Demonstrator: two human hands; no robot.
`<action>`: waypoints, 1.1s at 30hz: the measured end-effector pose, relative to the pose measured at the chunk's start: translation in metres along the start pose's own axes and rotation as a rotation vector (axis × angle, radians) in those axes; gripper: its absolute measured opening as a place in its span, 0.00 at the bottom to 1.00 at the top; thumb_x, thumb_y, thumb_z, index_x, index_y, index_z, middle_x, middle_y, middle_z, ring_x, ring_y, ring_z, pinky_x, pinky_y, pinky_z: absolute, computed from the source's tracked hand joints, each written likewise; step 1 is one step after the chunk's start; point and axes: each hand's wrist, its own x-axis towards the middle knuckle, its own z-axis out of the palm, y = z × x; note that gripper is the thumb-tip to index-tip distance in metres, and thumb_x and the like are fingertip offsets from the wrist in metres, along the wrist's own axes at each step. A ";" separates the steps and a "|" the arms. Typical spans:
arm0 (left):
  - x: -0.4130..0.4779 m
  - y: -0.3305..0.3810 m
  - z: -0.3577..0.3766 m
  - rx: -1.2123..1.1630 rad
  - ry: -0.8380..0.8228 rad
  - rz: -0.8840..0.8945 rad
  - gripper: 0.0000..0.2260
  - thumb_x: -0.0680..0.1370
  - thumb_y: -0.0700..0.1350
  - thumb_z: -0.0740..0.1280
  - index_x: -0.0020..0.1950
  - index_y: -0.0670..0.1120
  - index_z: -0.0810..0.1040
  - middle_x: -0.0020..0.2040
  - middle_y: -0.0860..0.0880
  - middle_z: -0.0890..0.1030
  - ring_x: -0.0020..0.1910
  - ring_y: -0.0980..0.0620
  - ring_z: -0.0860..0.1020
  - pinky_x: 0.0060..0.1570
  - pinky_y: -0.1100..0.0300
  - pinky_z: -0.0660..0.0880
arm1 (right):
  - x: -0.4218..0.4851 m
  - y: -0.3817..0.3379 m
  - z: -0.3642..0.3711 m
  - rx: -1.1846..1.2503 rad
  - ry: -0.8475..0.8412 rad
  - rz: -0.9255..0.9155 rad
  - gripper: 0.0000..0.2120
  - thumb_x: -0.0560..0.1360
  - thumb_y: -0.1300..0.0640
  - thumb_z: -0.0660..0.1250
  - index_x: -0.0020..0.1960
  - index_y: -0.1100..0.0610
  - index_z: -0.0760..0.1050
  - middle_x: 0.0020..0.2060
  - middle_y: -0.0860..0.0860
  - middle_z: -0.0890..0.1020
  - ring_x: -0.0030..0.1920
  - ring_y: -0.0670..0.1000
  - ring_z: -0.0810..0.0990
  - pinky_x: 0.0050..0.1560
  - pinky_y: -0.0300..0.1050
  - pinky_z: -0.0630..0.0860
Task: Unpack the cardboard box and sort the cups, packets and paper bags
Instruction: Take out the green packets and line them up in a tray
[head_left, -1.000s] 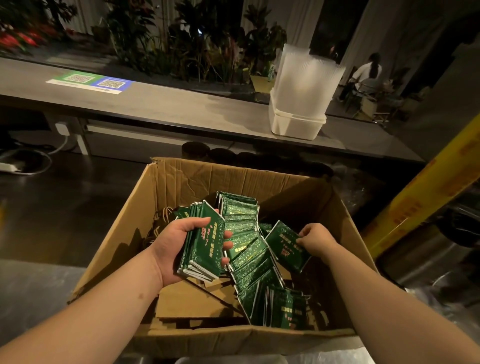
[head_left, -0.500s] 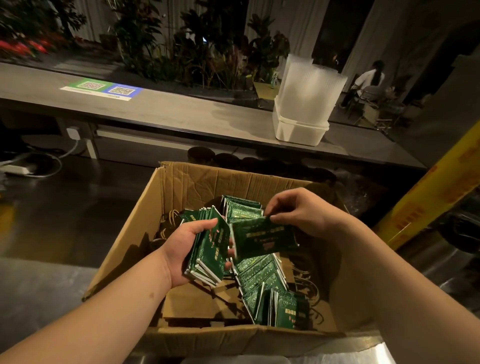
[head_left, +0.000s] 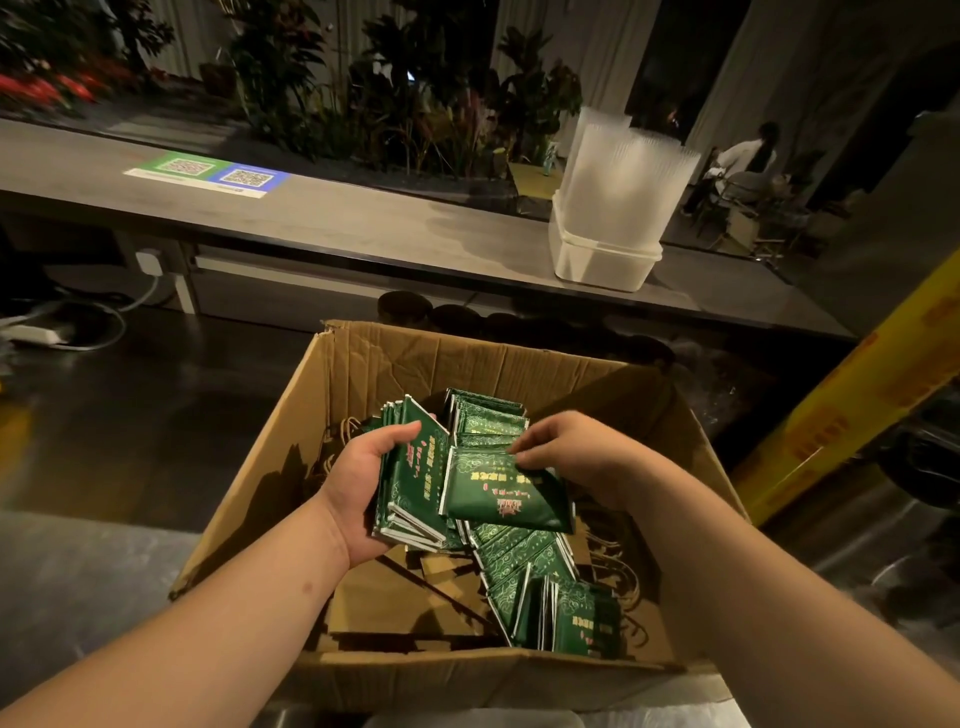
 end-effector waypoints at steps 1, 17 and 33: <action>0.000 0.000 0.000 -0.014 0.014 0.009 0.14 0.74 0.50 0.67 0.51 0.43 0.86 0.54 0.38 0.82 0.52 0.38 0.81 0.63 0.39 0.73 | 0.001 0.005 0.002 -0.014 0.000 0.019 0.07 0.80 0.59 0.69 0.57 0.57 0.82 0.51 0.55 0.84 0.51 0.55 0.84 0.46 0.50 0.82; -0.001 0.000 0.000 -0.158 0.077 0.065 0.18 0.79 0.50 0.63 0.45 0.40 0.88 0.53 0.37 0.81 0.46 0.41 0.80 0.58 0.42 0.74 | 0.017 0.051 0.028 0.303 -0.099 -0.050 0.11 0.77 0.65 0.72 0.57 0.66 0.74 0.55 0.65 0.82 0.57 0.61 0.83 0.57 0.57 0.82; -0.006 0.002 0.003 -0.006 0.069 0.035 0.23 0.76 0.52 0.68 0.66 0.41 0.80 0.64 0.33 0.80 0.66 0.30 0.76 0.70 0.35 0.68 | 0.001 -0.017 0.085 0.897 0.087 0.073 0.07 0.81 0.66 0.65 0.58 0.62 0.77 0.50 0.59 0.85 0.48 0.56 0.86 0.42 0.48 0.83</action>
